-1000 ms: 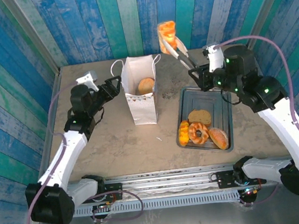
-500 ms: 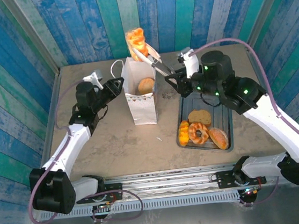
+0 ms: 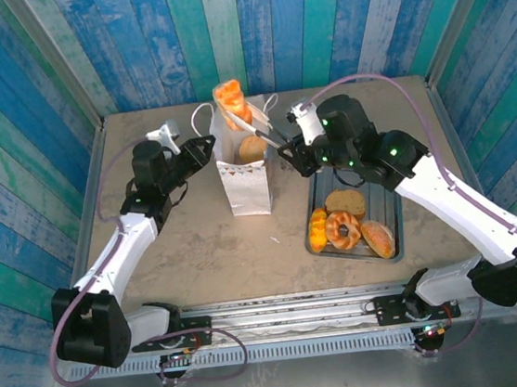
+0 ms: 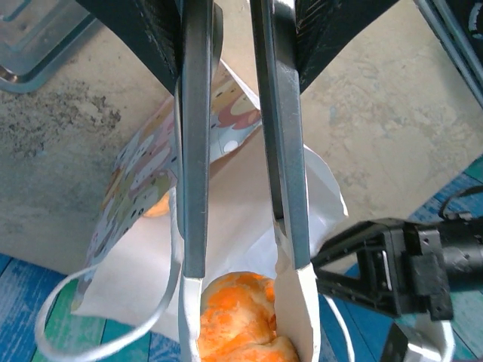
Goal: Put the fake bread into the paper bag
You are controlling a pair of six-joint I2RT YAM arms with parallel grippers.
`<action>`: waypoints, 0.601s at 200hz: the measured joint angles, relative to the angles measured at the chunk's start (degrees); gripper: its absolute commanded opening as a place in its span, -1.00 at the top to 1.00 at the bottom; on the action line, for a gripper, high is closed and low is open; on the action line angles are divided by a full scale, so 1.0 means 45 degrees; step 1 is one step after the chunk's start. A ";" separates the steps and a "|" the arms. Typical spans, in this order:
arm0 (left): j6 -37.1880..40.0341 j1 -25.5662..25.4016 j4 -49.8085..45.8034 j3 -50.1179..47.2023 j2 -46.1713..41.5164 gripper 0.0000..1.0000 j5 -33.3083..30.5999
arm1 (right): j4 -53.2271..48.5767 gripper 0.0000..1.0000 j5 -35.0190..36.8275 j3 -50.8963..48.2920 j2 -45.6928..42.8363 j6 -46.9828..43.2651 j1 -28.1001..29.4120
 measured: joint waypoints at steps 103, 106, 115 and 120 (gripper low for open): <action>0.0068 0.0000 -0.0024 0.0000 0.0000 0.42 0.0005 | -0.1350 0.19 0.0947 0.0471 0.1010 -0.0219 0.0078; 0.0068 0.0000 -0.0024 0.0000 0.0000 0.42 0.0010 | -0.1375 0.18 0.0957 0.0486 0.1039 -0.0219 0.0078; 0.0068 0.0000 -0.0019 0.0000 0.0000 0.42 0.0005 | -0.1418 0.16 0.0991 0.0520 0.1107 -0.0238 0.0078; 0.0068 0.0000 -0.0024 0.0000 0.0000 0.42 0.0010 | -0.1452 0.15 0.1015 0.0544 0.1151 -0.0238 0.0078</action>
